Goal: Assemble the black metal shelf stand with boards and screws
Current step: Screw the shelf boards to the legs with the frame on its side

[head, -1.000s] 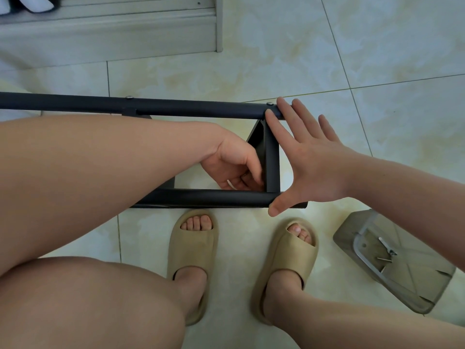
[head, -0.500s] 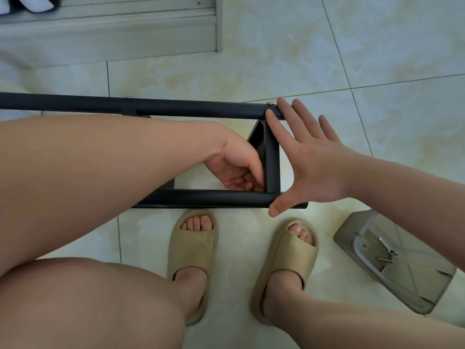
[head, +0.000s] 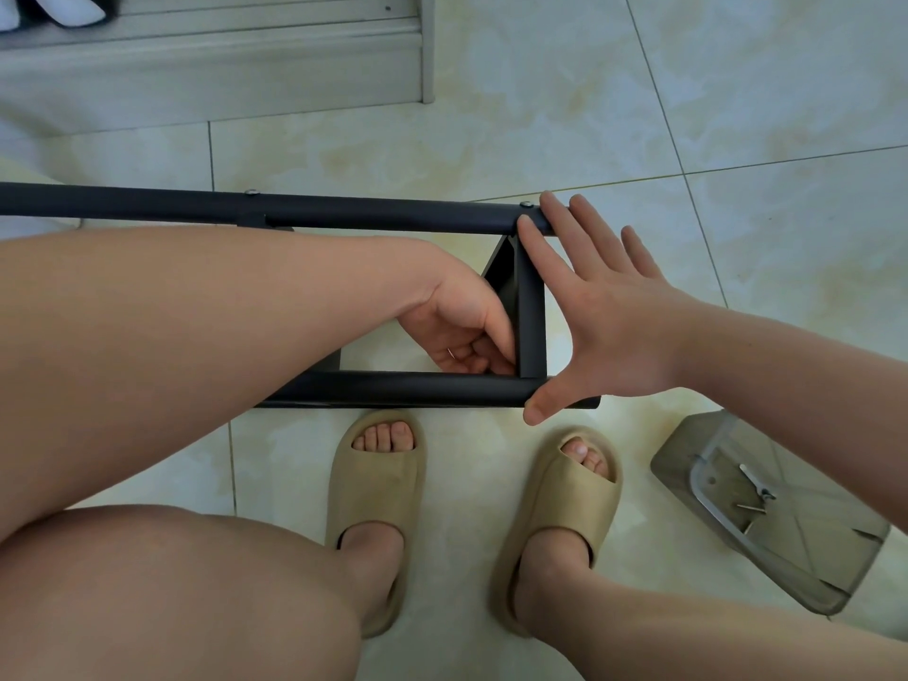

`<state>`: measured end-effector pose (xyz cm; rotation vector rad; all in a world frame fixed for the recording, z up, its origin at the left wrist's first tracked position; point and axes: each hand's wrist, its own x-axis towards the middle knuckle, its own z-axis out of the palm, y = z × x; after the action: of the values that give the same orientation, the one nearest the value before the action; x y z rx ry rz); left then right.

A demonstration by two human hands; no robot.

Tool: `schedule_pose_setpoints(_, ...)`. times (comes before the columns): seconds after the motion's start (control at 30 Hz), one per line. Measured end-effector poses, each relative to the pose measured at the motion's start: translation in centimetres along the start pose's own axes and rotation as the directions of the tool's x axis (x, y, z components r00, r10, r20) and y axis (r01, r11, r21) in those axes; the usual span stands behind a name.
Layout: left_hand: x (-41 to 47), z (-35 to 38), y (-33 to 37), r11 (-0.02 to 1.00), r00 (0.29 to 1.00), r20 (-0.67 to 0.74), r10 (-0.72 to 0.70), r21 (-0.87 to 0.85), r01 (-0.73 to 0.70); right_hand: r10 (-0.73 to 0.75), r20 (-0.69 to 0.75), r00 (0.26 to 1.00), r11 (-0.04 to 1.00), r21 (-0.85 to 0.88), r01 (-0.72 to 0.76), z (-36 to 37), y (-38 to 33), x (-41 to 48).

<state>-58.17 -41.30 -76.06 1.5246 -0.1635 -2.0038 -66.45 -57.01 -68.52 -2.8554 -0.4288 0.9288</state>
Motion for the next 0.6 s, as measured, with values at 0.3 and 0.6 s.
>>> schedule_pose_setpoints(0.3,0.02,0.08,0.09,1.0,1.0,-0.004,0.002,-0.023,-0.002,-0.001,-0.007,1.0,1.0,-0.002,0.001,0.08,0.1,0.04)
schedule_pose_setpoints(0.6,-0.46,0.0,0.21,1.0,1.0,0.003,-0.004,0.024,0.004,-0.005,-0.007,1.0,1.0,0.0,0.005,0.14,0.14,0.07)
